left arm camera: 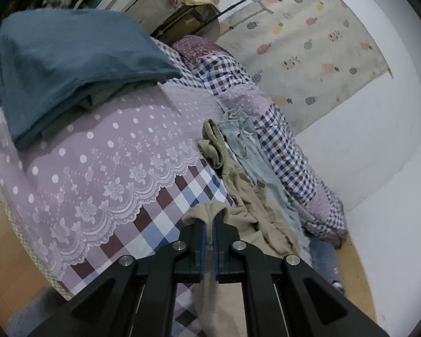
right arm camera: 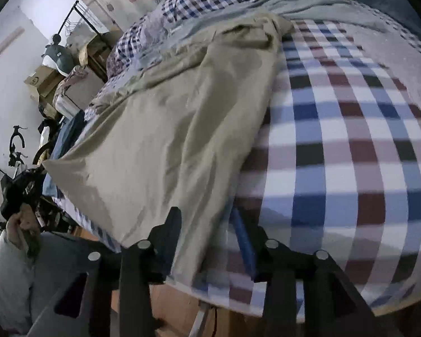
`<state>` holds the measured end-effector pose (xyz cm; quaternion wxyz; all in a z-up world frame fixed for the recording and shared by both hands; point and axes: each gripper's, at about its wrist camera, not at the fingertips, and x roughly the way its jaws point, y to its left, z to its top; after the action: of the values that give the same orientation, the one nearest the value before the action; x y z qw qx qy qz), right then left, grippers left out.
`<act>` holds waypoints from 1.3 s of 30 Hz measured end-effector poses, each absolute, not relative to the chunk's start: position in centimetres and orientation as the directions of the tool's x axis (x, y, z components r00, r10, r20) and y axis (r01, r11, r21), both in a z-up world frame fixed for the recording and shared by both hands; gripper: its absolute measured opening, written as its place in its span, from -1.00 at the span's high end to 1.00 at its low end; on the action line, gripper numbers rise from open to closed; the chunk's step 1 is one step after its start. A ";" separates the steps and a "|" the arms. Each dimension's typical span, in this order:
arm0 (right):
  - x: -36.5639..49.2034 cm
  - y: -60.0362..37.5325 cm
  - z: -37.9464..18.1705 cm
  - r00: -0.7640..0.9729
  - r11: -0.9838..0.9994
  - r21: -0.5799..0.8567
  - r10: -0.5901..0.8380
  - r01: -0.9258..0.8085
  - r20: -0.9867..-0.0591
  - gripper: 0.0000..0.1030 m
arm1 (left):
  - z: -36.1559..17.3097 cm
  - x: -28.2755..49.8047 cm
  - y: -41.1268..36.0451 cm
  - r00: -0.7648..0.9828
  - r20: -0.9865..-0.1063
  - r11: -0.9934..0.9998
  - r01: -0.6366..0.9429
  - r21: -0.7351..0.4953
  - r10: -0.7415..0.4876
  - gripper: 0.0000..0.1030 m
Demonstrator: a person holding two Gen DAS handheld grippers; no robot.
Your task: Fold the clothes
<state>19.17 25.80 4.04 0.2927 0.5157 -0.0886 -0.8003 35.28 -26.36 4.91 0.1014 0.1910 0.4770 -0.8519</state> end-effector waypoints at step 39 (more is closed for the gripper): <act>5.7 20.3 5.7 -0.406 -0.803 0.455 -0.590 0.385 -0.697 0.86 | 4.3 31.8 -28.4 -0.893 -0.450 -0.533 0.392 -0.750 -0.024 0.96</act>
<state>5.73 20.32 5.66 0.2935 0.4591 -0.1118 -0.8310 31.79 -28.40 4.31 0.1220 0.1967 0.4677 -0.8531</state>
